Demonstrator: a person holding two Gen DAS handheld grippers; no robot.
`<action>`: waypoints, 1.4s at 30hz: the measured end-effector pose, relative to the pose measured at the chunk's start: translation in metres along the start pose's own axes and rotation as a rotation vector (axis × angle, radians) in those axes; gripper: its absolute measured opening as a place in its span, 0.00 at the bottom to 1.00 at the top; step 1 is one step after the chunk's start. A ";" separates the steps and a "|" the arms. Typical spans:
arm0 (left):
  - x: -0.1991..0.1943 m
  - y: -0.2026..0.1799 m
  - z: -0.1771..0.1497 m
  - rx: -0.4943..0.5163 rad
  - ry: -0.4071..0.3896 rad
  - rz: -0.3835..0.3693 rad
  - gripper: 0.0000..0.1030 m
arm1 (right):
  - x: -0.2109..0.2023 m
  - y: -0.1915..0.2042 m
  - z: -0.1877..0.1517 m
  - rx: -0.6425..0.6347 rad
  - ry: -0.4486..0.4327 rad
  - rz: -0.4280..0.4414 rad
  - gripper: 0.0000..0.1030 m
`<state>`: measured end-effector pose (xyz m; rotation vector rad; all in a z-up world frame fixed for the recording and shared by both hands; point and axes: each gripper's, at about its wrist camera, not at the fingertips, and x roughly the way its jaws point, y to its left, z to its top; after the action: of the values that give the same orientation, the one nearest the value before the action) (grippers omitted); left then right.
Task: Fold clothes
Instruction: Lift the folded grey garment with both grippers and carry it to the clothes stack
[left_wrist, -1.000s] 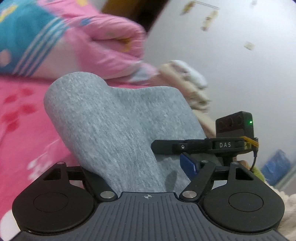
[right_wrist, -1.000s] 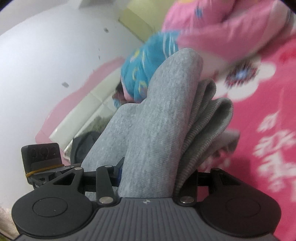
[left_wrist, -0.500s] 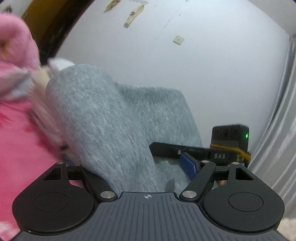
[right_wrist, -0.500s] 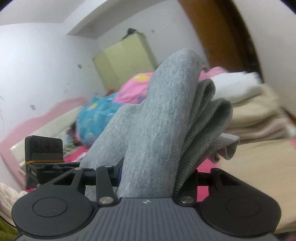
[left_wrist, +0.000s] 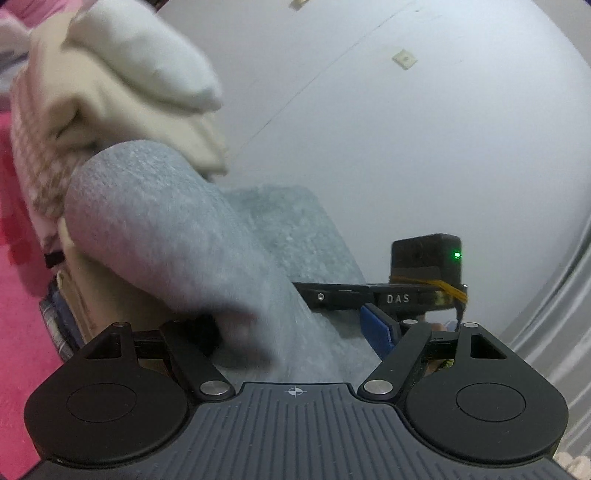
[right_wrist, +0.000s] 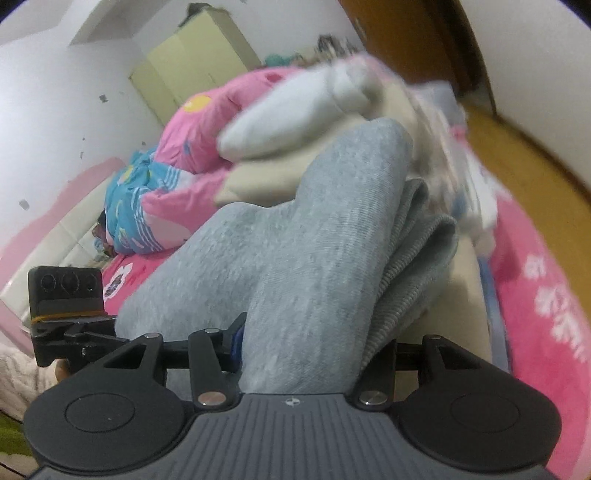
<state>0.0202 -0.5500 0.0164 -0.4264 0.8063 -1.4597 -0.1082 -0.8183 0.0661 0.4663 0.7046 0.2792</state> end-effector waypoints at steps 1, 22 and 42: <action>0.002 0.004 -0.002 -0.009 0.003 0.000 0.74 | 0.004 -0.008 -0.001 0.016 0.005 0.014 0.50; -0.044 0.054 0.008 -0.265 0.027 -0.042 0.81 | -0.023 -0.049 -0.007 0.111 -0.098 -0.089 0.89; -0.051 0.063 0.034 -0.342 0.093 0.127 0.69 | 0.114 0.271 -0.177 -0.712 -0.476 -1.014 0.98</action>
<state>0.0930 -0.5010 0.0065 -0.5566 1.1443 -1.2326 -0.1690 -0.4840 0.0202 -0.5153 0.2684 -0.5245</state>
